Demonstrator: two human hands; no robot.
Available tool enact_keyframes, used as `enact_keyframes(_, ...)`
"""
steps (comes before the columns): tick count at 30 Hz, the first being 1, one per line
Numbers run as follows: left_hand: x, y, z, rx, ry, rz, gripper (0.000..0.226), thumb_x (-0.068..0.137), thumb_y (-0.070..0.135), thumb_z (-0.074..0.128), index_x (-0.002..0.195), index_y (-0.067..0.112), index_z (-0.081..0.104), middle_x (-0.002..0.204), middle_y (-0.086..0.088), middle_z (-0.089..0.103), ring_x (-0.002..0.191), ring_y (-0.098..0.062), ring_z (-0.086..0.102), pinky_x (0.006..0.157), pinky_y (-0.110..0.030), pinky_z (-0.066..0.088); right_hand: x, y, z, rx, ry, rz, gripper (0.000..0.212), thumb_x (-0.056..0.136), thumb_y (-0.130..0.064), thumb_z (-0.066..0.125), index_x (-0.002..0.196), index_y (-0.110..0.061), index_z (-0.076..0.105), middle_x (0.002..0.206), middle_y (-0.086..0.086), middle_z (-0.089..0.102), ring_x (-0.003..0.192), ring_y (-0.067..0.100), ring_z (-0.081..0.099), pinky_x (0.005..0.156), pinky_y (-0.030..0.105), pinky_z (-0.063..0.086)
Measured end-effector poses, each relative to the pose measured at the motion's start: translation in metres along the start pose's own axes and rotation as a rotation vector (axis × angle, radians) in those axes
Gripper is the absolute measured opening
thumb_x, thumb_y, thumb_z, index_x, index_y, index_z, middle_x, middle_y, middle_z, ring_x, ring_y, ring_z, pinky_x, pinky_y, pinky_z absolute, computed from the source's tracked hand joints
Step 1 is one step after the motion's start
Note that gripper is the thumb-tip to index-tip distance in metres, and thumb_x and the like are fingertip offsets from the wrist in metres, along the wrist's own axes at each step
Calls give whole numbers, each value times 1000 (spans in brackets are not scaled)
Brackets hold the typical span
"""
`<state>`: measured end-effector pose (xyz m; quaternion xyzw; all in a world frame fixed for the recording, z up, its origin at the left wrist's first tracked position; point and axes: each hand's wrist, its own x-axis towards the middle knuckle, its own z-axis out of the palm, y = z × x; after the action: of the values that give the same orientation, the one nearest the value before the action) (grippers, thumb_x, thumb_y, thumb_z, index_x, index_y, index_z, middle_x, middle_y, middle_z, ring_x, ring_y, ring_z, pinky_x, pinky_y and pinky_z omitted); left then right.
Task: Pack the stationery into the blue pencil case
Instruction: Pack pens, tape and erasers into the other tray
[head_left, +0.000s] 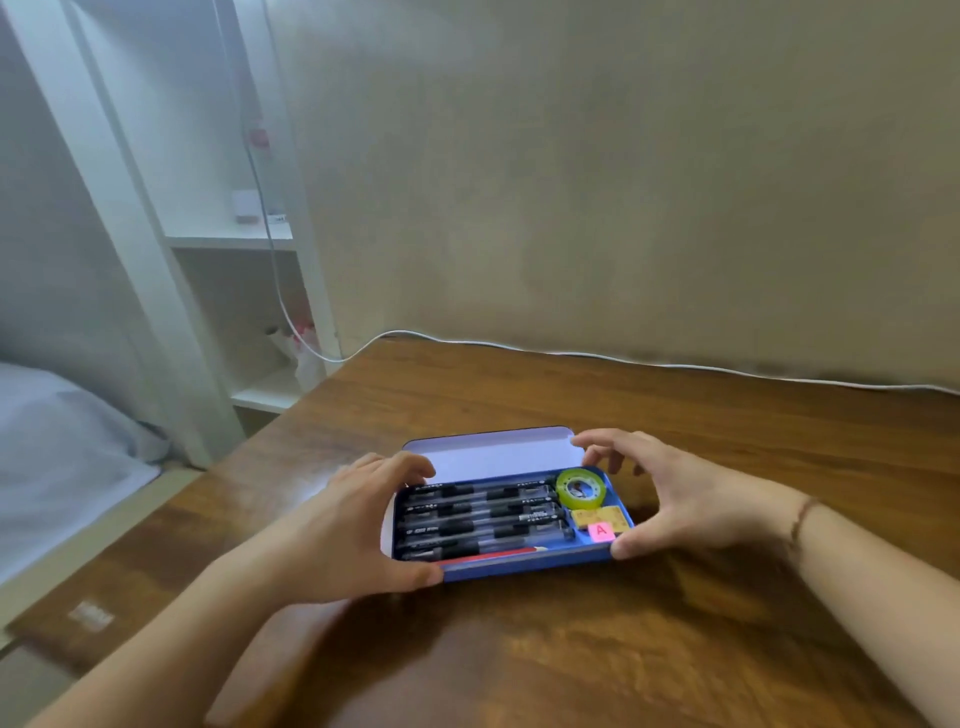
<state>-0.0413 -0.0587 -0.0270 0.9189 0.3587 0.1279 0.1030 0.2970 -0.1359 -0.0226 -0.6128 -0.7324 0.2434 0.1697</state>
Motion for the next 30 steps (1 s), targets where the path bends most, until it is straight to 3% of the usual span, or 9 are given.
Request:
enact_keyframes(4, 4, -6, 3, -13, -18, -19, 85, 61, 70, 74, 132, 41, 37, 122, 24, 45, 112, 5, 39, 88, -4, 29, 9, 3, -2, 4, -27, 18, 93, 61, -50, 86, 127, -70, 23, 127, -28, 43, 116, -15, 38, 91, 16, 39)
enact_keyframes(11, 8, -9, 3, -28, -60, -44, 88, 61, 69, 77, 133, 44, 34, 121, 28, 44, 117, 3, 40, 88, -7, 30, 9, 0, -3, -63, -58, 28, 88, 66, -53, 82, 129, -66, 22, 122, -38, 37, 117, -14, 36, 84, 13, 39)
enact_keyframes(14, 9, -11, 3, -20, -74, -70, 92, 59, 75, 75, 135, 48, 29, 126, 28, 47, 115, 2, 37, 89, -14, 30, 7, -3, -4, -106, -58, 30, 91, 68, -54, 81, 135, -64, 20, 119, -41, 36, 119, -8, 37, 89, 17, 36)
enact_keyframes(19, 9, -10, 4, -25, -126, -160, 108, 54, 77, 76, 142, 54, 17, 137, 27, 43, 127, -9, 31, 102, -33, 34, 6, -7, 1, -175, -70, 61, 98, 72, -53, 77, 133, -72, 3, 132, -32, 40, 125, 7, 35, 107, 37, 33)
enact_keyframes(22, 14, -8, 3, -12, -141, -157, 112, 55, 72, 79, 145, 51, 15, 135, 28, 43, 125, -7, 30, 102, -32, 32, 4, -7, 6, -263, -62, 66, 100, 73, -57, 71, 128, -77, -10, 140, -28, 38, 111, 6, 37, 100, 33, 33)
enact_keyframes(24, 15, -11, 2, -59, -182, -132, 110, 58, 71, 79, 147, 49, 18, 130, 32, 42, 121, 0, 30, 100, -26, 32, 2, -5, 5, -281, -79, 66, 101, 71, -65, 68, 132, -73, -12, 145, -27, 35, 113, 1, 33, 98, 30, 30)
enact_keyframes(27, 13, -17, 1, -287, -139, -174, 88, 65, 79, 64, 142, 49, 33, 127, 30, 42, 121, -1, 45, 91, -18, 44, 5, -2, 1, -114, -24, 107, 99, 59, -88, 55, 137, -69, -3, 150, -22, 33, 132, 7, 33, 109, 37, 31)
enact_keyframes(28, 14, -19, 4, -364, -54, -237, 81, 69, 79, 57, 141, 46, 39, 129, 21, 46, 119, -6, 50, 86, -18, 46, 8, -1, 1, 11, 39, 141, 97, 58, -93, 46, 140, -65, 2, 152, -18, 34, 138, 12, 33, 111, 40, 30)
enact_keyframes(30, 19, -26, 13, -405, 86, -382, 70, 83, 68, 46, 143, 31, 44, 136, -1, 53, 122, -17, 52, 95, -29, 43, 19, 1, 7, 226, 126, 226, 96, 62, -94, 31, 146, -54, 9, 155, -9, 35, 141, 19, 32, 115, 45, 28)
